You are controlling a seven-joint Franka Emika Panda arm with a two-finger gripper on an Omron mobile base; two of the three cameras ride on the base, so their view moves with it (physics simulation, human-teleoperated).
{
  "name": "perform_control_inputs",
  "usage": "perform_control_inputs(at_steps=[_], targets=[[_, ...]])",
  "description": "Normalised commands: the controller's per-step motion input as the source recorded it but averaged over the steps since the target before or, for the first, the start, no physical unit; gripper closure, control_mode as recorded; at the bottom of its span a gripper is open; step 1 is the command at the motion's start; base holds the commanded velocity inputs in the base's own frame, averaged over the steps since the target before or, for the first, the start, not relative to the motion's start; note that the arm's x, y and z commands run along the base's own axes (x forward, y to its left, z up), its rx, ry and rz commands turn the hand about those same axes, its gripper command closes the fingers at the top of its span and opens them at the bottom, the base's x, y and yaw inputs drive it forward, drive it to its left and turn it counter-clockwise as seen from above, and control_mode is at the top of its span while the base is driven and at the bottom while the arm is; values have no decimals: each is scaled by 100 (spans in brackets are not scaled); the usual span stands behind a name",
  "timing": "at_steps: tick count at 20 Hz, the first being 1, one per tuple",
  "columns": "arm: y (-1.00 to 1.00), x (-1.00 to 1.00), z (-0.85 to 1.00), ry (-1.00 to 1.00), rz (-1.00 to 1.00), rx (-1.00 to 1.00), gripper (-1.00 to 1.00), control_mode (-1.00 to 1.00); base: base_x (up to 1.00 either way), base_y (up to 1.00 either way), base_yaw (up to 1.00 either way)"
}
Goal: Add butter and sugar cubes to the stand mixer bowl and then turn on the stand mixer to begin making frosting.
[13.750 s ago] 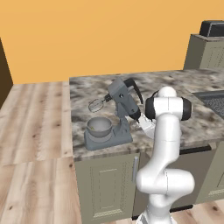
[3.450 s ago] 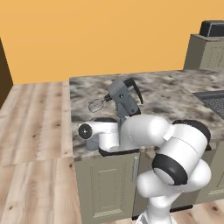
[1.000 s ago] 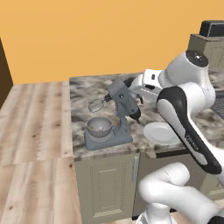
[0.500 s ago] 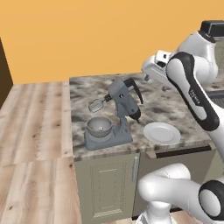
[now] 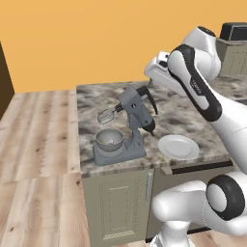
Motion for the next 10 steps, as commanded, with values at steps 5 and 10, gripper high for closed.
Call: perform_control_inputs(at_steps=[5,10], targets=[[25,36,-27,10,0,0,-100,-100,0,0,0],[25,9,-14,0,0,0,-100,-100,0,0,0]])
